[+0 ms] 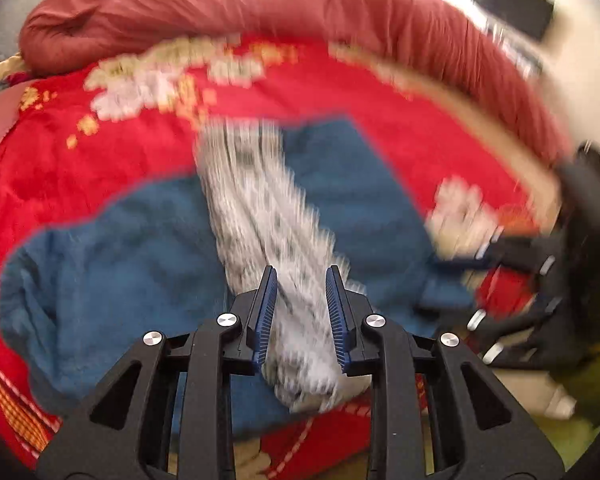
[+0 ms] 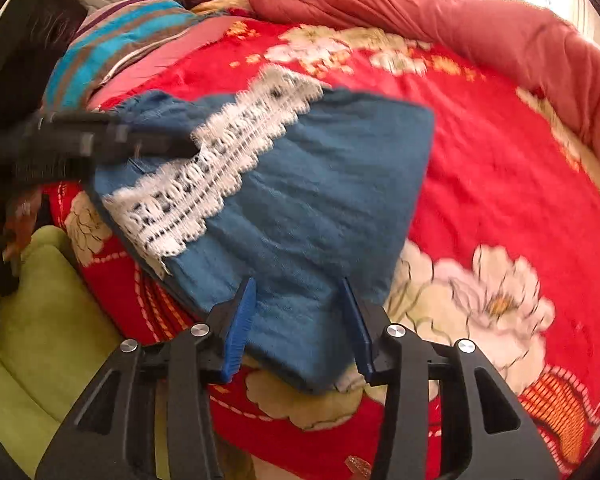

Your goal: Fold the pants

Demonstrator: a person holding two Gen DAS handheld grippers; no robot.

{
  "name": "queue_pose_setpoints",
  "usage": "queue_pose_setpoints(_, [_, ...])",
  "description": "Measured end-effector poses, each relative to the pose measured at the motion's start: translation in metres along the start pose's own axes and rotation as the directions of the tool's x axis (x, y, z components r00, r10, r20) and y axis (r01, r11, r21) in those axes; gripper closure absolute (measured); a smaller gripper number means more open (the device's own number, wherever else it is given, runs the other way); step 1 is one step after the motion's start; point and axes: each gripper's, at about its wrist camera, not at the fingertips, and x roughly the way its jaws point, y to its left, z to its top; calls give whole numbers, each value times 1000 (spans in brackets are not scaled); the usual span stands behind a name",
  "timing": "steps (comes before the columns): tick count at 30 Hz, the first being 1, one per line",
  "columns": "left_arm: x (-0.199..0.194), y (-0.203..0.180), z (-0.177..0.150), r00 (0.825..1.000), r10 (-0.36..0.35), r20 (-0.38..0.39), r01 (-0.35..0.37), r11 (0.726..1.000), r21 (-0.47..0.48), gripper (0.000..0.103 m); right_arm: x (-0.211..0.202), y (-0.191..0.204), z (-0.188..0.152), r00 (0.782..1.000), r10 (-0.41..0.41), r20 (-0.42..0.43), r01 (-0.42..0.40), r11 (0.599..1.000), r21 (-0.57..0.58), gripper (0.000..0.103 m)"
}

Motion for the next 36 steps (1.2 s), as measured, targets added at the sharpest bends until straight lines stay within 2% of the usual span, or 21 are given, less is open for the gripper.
queue_pose_setpoints(2, [14,7,-9,999,6,-47,-7,1000,-24,83,0,-4,-6,1000,7,1,-7,1000,10,63])
queue_pose_setpoints(4, [13,16,-7,998,-34,-44,31,997,-66,83,0,-5,-9,1000,13,6,-13,1000,20,63])
queue_pose_setpoints(7, [8,21,-7,999,-27,-33,24,996,-83,83,-7,-3,-8,1000,11,5,-11,1000,16,63])
queue_pose_setpoints(8, [4,21,-8,999,-26,-25,24,997,-79,83,-10,-4,-6,1000,17,11,-18,1000,19,61])
queue_pose_setpoints(11, [-17,16,-7,999,-16,30,18,998,-60,73,-28,-8,1,998,4,66,-6,1000,20,60])
queue_pose_setpoints(13, [-26,9,-5,999,1,51,2,999,-49,66,-39,-15,7,994,-22,105,18,999,41,52])
queue_pose_setpoints(15, [-32,3,-3,998,6,64,-4,999,-35,62,-44,-21,12,992,-28,126,20,998,59,51])
queue_pose_setpoints(17, [-33,-4,-4,998,0,67,1,1000,-23,61,-48,-28,19,989,-31,147,20,997,75,49])
queue_pose_setpoints(18, [-32,-8,-5,998,-4,65,5,1000,-14,61,-49,-31,24,987,-39,157,26,996,84,44])
queue_pose_setpoints(21, [-26,-22,-8,999,-23,43,22,999,25,61,-51,-34,37,983,-53,177,38,996,86,42])
queue_pose_setpoints(25, [-6,-30,-14,999,-22,-24,24,998,58,61,-46,-35,56,980,-64,189,51,996,73,42])
queue_pose_setpoints(27, [7,-25,-18,998,-27,-64,30,999,42,61,-42,-34,64,981,-58,186,47,997,64,42])
queue_pose_setpoints(36, [7,-18,-21,997,-59,-58,61,998,24,61,3,-36,109,988,-80,129,79,997,11,42])
